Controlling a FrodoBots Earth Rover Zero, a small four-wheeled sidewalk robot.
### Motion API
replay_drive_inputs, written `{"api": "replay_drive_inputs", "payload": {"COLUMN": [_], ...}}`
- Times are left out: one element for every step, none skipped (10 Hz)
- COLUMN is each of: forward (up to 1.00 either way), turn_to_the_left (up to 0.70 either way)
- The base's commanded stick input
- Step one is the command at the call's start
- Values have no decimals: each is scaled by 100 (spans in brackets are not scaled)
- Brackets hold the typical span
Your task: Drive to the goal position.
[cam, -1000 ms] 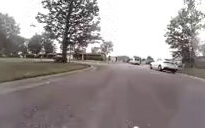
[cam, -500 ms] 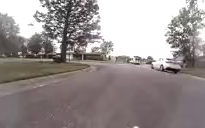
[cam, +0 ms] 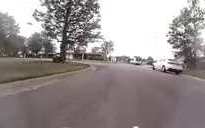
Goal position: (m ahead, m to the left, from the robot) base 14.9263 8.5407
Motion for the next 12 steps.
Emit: {"api": "replay_drive_inputs", "payload": {"forward": [70, 70, 70, 70, 70, 70, 70, 70, 70, 70, 70, 70], "turn_to_the_left": [0, 0, 0, 0, 0, 0, 0, 0, -35, -35, -35, -35]}}
